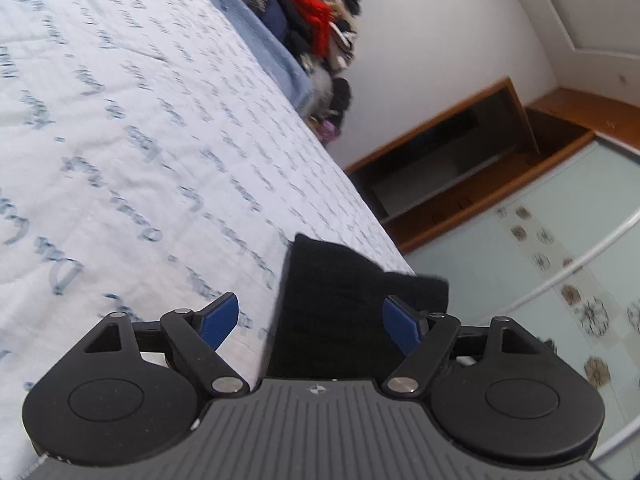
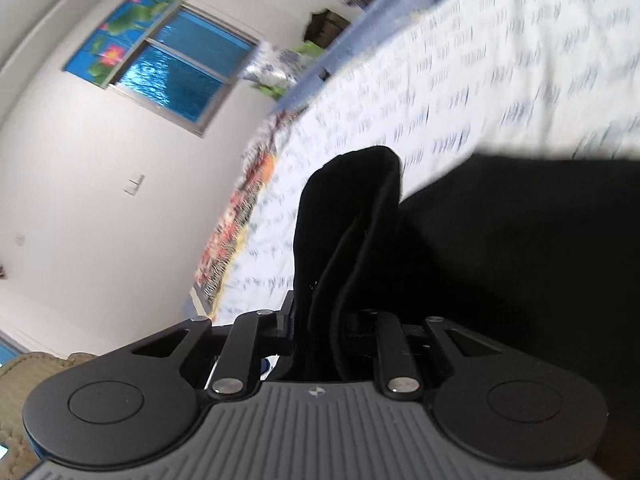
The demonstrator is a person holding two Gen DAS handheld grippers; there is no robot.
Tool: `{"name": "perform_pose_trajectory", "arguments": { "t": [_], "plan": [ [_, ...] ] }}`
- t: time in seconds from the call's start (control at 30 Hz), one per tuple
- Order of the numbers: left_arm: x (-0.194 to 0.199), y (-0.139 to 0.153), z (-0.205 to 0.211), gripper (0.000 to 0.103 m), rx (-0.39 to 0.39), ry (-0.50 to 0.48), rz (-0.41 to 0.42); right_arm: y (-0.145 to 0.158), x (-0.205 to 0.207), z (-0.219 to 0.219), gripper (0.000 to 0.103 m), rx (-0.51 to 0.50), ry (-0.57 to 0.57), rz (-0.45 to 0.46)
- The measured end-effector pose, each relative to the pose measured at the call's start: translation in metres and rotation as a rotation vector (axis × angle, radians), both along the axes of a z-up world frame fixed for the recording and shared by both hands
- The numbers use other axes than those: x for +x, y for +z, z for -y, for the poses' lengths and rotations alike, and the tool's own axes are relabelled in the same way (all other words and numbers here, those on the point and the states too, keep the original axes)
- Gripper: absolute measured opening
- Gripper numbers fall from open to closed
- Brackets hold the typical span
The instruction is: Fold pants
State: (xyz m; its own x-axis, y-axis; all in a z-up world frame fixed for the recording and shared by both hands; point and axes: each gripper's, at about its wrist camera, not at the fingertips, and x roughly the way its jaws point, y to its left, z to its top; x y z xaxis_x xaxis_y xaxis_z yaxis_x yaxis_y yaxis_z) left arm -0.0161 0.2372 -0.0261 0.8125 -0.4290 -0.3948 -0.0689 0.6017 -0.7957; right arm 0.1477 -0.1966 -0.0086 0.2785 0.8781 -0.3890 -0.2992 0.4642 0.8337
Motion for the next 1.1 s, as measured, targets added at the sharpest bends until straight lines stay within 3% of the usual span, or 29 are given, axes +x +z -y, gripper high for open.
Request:
{"name": "perform_pose_trajectory", "arguments": {
  "t": [0.13, 0.23, 0.37, 0.5, 0.57, 0.73, 0.83, 0.93, 1.03, 1.1],
  "plan": [
    [0.011, 0.002, 0.026, 0.081, 0.022, -0.088, 0.013, 0.005, 0.007, 0.065, 0.018, 0.008, -0.039, -0.017],
    [0.02, 0.003, 0.048, 0.081, 0.024, -0.176, 0.016, -0.002, 0.005, 0.113, 0.018, -0.048, -0.102, -0.035],
    [0.033, -0.003, 0.073, 0.082, 0.039, -0.234, 0.0, -0.029, -0.001, 0.154, 0.018, -0.087, -0.172, -0.114],
    [0.043, -0.007, 0.095, 0.082, 0.033, -0.277, -0.02, -0.065, -0.007, 0.169, 0.018, -0.123, -0.22, -0.174],
    [0.045, -0.003, 0.107, 0.082, 0.036, -0.312, -0.004, -0.07, -0.01, 0.174, 0.018, -0.087, -0.235, -0.181],
    [0.048, 0.004, 0.139, 0.085, 0.026, -0.421, 0.055, -0.043, -0.017, 0.198, 0.018, -0.041, -0.257, -0.106],
    [0.055, -0.014, 0.158, 0.091, 0.016, -0.482, 0.028, -0.053, -0.018, 0.214, 0.018, -0.049, -0.285, -0.149],
    [0.062, -0.037, 0.165, 0.088, 0.039, -0.46, -0.059, -0.077, -0.02, 0.221, 0.019, -0.021, -0.307, -0.222],
    [0.055, -0.027, 0.16, 0.089, 0.041, -0.458, -0.017, -0.076, -0.029, 0.231, 0.019, 0.109, -0.351, -0.198],
    [0.051, -0.019, 0.156, 0.089, 0.057, -0.447, 0.01, -0.069, -0.032, 0.234, 0.029, 0.164, -0.355, -0.171]
  ]
}}
